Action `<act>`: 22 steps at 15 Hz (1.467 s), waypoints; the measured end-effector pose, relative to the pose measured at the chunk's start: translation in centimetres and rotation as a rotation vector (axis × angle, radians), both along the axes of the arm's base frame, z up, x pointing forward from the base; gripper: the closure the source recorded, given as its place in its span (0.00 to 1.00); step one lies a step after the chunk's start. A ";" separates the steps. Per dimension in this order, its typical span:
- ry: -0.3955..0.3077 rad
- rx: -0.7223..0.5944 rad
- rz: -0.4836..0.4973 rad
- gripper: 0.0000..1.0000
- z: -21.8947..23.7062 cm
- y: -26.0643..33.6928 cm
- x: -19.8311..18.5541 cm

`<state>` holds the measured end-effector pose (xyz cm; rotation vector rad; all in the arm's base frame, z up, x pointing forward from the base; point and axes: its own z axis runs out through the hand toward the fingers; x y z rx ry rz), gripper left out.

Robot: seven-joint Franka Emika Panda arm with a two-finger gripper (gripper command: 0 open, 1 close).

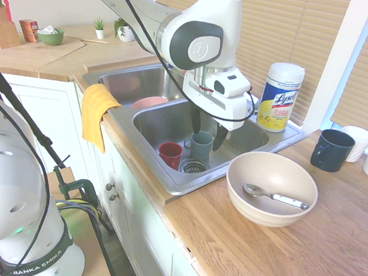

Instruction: Put the spoon into the sink

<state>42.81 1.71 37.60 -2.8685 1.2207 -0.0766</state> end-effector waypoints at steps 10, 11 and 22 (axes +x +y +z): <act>-0.133 0.006 -0.133 0.00 5.2 -0.8 -3.2; -0.154 0.020 -0.167 0.00 6.0 -2.0 -4.1; -0.143 0.249 -0.513 0.00 5.7 -17.0 -3.8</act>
